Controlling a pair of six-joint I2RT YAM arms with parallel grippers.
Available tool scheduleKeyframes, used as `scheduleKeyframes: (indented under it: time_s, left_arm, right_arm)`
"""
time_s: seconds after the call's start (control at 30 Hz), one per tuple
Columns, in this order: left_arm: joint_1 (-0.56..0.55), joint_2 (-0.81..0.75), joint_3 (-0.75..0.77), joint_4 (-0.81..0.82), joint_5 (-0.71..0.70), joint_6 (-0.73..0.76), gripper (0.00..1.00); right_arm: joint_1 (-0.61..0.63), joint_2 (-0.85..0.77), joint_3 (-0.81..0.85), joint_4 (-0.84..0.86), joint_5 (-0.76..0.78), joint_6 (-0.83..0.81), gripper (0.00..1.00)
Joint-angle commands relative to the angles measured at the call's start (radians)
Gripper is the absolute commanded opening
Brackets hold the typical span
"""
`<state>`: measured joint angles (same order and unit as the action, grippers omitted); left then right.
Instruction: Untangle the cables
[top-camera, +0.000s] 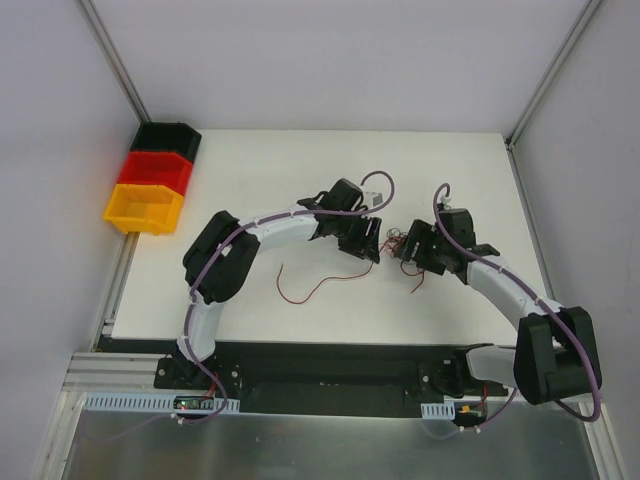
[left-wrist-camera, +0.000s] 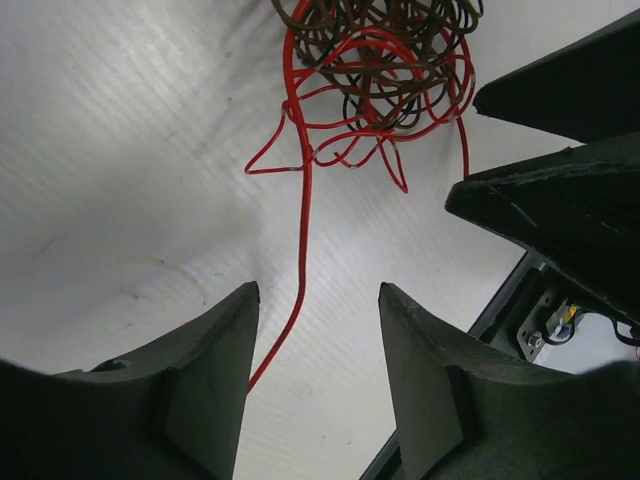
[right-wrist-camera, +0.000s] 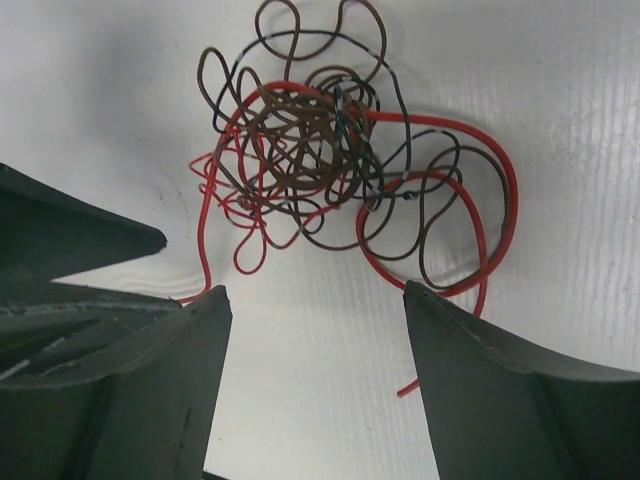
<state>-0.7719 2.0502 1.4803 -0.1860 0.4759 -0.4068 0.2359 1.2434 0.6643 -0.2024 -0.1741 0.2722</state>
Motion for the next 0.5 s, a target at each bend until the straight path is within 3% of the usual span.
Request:
scheduleKeyframes:
  time_s: [0.0, 0.1, 0.27, 0.47]
  left_arm:
    - [-0.013, -0.004, -0.017, 0.123, 0.070, -0.056, 0.52]
    - [-0.015, 0.020, -0.017, 0.131, 0.064, -0.072, 0.54]
    - [-0.023, 0.076, 0.006, 0.131, 0.063, -0.116, 0.41]
    - [-0.035, 0.125, 0.026, 0.137, 0.047, -0.122, 0.33]
  right_arm:
    - [-0.001, 0.051, 0.024, 0.081, -0.008, -0.014, 0.72]
    - [0.000, 0.106, 0.061, 0.096, 0.001, -0.033, 0.72]
    - [-0.001, 0.157, 0.078, 0.152, -0.025, 0.004, 0.68]
    - [0.000, 0.139, 0.040, 0.198, -0.022, 0.064, 0.66]
